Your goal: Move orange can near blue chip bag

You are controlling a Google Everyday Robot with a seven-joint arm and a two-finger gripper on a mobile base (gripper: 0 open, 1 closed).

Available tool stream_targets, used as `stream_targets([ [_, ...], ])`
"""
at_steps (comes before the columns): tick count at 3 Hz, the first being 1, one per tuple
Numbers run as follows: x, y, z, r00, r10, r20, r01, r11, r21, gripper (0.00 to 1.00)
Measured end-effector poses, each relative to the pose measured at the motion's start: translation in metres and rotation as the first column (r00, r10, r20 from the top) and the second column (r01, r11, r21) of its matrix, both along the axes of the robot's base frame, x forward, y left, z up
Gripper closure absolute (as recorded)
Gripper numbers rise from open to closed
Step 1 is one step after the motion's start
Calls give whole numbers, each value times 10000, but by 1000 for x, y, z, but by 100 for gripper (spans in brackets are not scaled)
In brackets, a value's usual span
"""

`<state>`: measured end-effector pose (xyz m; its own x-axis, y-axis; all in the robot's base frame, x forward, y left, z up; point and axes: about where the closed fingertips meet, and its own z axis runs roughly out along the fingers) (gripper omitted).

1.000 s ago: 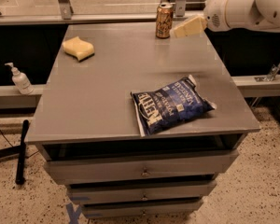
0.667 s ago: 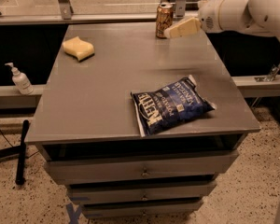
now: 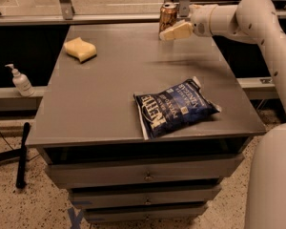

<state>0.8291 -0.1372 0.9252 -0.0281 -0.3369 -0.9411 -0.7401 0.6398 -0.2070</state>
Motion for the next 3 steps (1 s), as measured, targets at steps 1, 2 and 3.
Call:
stream_targets([
  [1, 24, -2, -8, 9996, -246, 125, 246, 9997, 6, 0],
  [2, 47, -7, -12, 9947, -1022, 140, 1026, 9944, -248, 0],
  [3, 59, -4, -14, 9883, -1518, 159, 1523, 9876, -387, 0],
])
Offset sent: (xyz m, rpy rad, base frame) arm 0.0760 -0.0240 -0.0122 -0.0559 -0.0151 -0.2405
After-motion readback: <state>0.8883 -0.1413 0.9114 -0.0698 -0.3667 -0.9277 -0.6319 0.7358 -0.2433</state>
